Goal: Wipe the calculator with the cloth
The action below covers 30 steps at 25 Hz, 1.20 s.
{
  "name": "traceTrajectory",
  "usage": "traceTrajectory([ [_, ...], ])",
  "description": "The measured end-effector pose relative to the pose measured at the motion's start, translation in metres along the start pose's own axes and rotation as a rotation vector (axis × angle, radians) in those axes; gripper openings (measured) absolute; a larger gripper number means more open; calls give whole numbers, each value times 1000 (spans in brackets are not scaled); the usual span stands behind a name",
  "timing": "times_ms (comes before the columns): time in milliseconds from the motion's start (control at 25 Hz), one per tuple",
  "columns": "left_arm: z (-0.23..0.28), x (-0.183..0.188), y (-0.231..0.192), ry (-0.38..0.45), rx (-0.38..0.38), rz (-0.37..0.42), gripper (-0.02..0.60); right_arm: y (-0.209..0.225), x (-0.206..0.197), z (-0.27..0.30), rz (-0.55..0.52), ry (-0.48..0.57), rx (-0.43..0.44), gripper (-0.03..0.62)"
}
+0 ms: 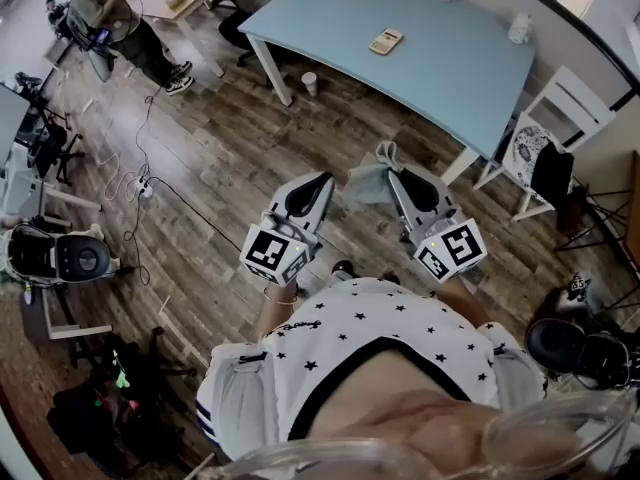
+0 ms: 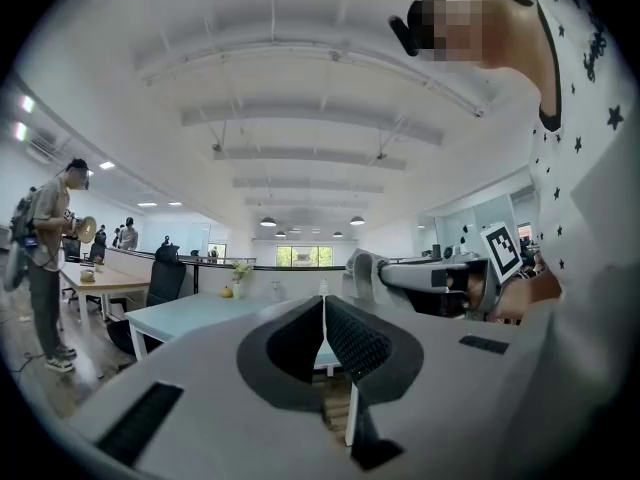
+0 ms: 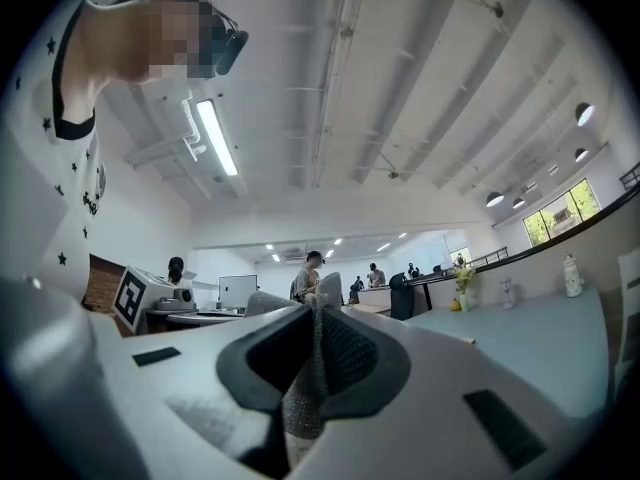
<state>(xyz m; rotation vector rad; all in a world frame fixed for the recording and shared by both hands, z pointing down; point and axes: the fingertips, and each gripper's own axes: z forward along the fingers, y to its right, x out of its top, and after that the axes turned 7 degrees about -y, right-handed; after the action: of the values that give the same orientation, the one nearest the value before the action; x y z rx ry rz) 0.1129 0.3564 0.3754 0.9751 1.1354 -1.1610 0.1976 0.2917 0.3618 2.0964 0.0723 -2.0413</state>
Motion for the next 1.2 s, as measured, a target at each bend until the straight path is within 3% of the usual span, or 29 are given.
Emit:
traceTrajectory([
  [320, 16, 8, 23, -3, -2, 13, 31, 20, 12, -25, 40, 66, -7, 29],
  [840, 40, 12, 77, -2, -26, 37, 31, 46, 11, -74, 64, 89, -16, 29],
  [1200, 60, 4, 75, 3, -62, 9, 31, 60, 2, -74, 84, 64, -34, 29],
])
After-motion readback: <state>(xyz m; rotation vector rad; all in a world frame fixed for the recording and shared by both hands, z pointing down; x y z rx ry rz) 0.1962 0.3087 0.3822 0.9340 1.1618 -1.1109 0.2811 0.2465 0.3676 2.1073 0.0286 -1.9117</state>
